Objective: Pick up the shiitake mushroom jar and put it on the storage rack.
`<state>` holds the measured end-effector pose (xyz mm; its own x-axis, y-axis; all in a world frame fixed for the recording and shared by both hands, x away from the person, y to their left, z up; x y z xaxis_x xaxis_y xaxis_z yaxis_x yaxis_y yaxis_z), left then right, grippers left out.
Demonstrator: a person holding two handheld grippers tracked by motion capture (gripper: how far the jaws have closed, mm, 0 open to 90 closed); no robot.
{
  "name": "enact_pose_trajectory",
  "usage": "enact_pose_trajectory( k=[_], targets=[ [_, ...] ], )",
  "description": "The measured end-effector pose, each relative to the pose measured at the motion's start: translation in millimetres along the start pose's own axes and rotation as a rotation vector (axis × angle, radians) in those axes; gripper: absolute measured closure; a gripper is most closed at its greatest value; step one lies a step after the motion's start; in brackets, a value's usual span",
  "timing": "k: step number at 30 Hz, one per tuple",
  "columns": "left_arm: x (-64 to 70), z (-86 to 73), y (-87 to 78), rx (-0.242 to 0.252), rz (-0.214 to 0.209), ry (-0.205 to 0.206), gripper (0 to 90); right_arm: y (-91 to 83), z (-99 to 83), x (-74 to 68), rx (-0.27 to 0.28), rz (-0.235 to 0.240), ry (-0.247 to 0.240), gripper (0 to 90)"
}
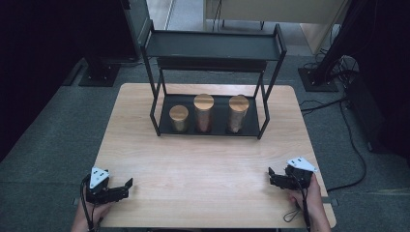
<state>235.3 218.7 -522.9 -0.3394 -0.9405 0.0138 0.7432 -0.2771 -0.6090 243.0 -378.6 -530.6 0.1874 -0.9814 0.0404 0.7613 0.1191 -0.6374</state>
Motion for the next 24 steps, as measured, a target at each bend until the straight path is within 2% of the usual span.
enact_pose_trajectory(
  k=[24],
  targets=[
    [0.4,0.1,0.1,-0.002,0.002,0.003,0.9,-26.5,-24.6,30.0,-0.018,-0.047,0.029,0.0]
  ],
)
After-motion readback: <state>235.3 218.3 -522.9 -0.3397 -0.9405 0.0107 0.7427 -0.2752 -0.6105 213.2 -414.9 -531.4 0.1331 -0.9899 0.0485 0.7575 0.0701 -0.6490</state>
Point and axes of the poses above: each handheld gripper's, and its own axes: y roughly forward along the jaws, z roughly out of its top, x roughly to its right, the point moved 1 cm from there along y, roughly forward along the jaws, and after that the axes turned 1 degree about z, right-handed, at the moved point
